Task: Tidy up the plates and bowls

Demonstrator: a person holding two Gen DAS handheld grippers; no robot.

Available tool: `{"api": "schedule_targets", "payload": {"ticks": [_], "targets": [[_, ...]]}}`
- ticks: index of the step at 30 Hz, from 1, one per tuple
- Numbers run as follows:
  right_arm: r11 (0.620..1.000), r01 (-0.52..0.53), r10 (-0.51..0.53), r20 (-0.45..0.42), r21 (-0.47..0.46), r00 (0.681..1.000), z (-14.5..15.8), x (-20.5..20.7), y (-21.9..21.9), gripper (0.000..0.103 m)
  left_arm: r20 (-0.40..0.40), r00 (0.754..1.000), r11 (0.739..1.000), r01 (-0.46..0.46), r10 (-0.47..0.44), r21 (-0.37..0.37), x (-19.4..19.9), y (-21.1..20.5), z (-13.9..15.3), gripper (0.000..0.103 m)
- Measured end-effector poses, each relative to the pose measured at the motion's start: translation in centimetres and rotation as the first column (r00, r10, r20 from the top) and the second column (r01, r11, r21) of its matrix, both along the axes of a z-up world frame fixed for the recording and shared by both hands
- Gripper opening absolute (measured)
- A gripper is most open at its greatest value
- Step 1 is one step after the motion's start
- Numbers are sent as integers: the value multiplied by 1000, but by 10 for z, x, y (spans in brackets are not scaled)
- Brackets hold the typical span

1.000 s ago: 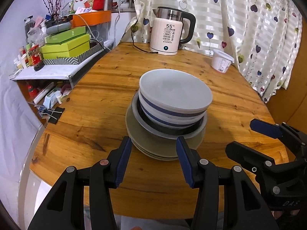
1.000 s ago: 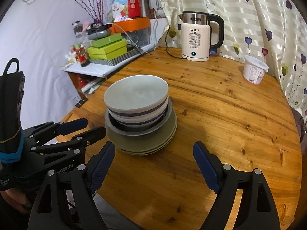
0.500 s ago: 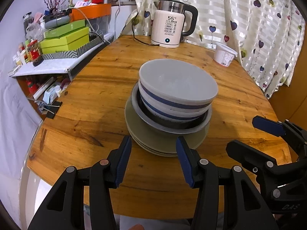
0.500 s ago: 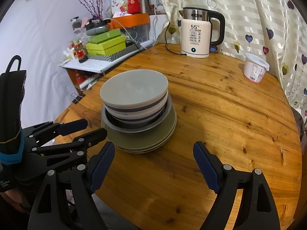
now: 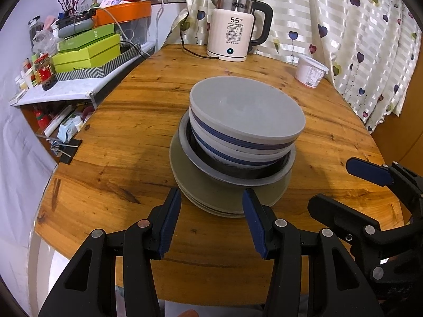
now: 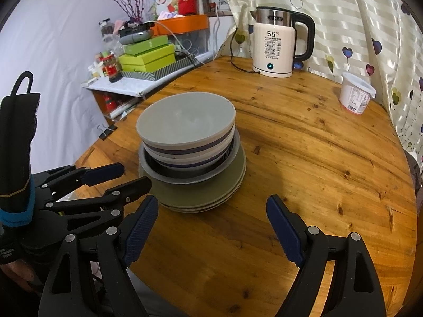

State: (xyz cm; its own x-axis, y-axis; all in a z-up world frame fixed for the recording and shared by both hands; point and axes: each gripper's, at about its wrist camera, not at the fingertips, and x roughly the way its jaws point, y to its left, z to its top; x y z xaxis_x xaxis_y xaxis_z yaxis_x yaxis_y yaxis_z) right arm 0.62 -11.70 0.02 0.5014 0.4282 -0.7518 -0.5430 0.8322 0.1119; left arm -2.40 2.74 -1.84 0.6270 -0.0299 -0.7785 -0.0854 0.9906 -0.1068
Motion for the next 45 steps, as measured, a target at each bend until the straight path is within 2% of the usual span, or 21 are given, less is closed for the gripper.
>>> {"api": "schedule_targets", "payload": {"ticks": [45], "targets": [[1000,1,-1,-9,3,1000,-4,2,-2,85,-21,1000,1000,-9,9,17,-2,1,-6,50]]}}
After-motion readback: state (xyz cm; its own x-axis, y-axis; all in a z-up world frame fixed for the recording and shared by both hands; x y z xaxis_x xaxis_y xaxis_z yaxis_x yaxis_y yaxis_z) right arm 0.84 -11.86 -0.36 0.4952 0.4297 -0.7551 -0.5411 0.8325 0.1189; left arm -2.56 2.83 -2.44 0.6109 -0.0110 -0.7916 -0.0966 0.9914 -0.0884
